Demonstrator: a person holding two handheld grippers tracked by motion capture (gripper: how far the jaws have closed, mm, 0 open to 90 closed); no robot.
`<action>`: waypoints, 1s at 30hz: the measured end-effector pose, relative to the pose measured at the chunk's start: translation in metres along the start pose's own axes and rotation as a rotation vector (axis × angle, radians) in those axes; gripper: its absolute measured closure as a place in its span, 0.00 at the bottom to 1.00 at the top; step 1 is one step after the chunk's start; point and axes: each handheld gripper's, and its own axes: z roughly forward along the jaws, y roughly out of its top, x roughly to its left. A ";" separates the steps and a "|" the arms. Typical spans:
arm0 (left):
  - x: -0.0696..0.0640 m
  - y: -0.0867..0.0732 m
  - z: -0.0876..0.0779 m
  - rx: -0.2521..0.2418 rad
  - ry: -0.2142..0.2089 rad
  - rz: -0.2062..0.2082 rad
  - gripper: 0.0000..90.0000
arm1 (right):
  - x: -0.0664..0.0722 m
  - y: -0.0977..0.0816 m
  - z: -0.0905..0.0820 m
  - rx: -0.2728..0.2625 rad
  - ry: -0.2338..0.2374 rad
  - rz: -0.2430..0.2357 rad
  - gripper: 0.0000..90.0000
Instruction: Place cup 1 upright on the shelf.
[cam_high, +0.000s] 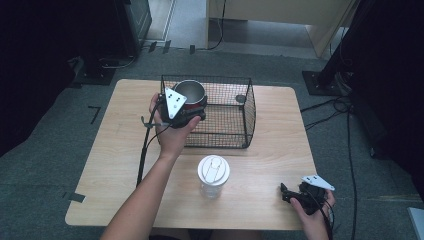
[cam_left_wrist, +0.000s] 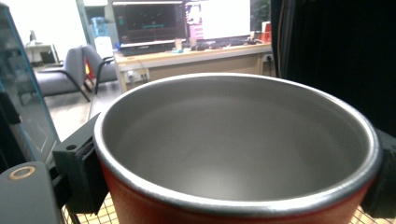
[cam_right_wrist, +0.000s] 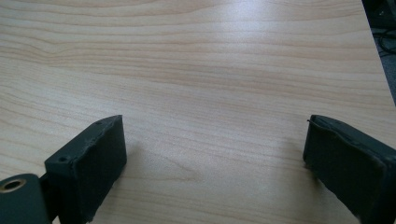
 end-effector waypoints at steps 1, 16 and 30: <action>0.000 -0.002 0.003 0.004 0.002 -0.009 0.08 | 0.000 0.000 0.000 0.000 0.000 0.000 0.07; 0.007 -0.031 0.033 0.179 0.078 -0.024 0.08 | 0.000 0.000 0.000 0.000 0.001 -0.001 0.07; 0.016 -0.043 0.047 0.342 0.092 -0.051 0.08 | -0.001 0.000 0.000 0.002 0.008 -0.006 0.06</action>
